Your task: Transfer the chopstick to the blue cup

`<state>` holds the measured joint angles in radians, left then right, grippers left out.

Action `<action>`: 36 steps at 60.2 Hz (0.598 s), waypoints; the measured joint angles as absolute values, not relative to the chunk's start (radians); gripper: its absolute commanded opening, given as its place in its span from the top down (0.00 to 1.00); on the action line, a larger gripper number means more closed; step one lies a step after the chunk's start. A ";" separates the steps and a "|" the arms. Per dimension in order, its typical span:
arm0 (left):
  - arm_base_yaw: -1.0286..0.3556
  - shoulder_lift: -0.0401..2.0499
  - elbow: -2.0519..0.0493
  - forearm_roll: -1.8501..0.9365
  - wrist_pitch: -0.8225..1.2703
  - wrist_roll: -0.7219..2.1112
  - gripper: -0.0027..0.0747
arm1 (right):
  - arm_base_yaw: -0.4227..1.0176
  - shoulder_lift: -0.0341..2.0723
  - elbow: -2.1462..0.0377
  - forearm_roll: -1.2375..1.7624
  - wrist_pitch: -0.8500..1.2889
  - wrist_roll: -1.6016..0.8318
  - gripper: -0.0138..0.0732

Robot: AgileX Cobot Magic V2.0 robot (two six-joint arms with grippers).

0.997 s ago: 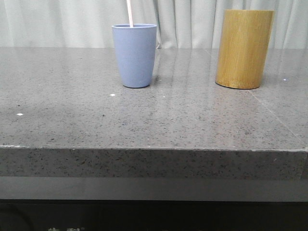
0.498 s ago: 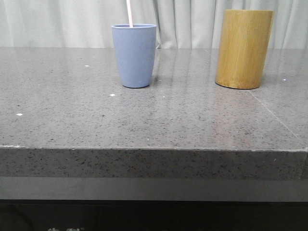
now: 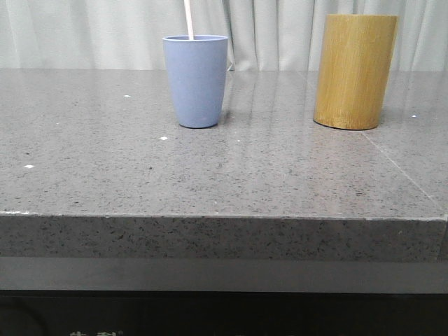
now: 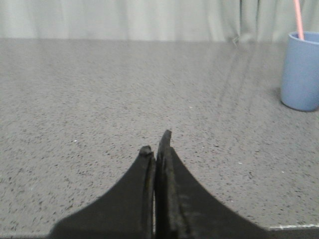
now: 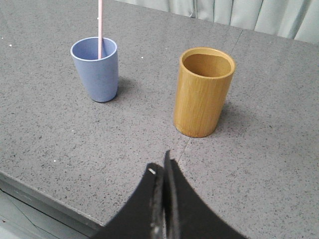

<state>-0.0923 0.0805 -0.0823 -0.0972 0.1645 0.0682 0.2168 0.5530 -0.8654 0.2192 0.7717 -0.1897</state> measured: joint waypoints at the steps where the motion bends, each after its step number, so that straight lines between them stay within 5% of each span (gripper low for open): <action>1: -0.089 0.062 -0.064 -0.104 0.151 0.068 0.99 | 0.217 0.553 -0.865 0.219 0.772 -0.190 0.92; 36: -0.075 -0.005 0.001 -0.126 0.040 0.068 0.99 | 0.217 0.553 -0.865 0.221 0.772 -0.190 0.92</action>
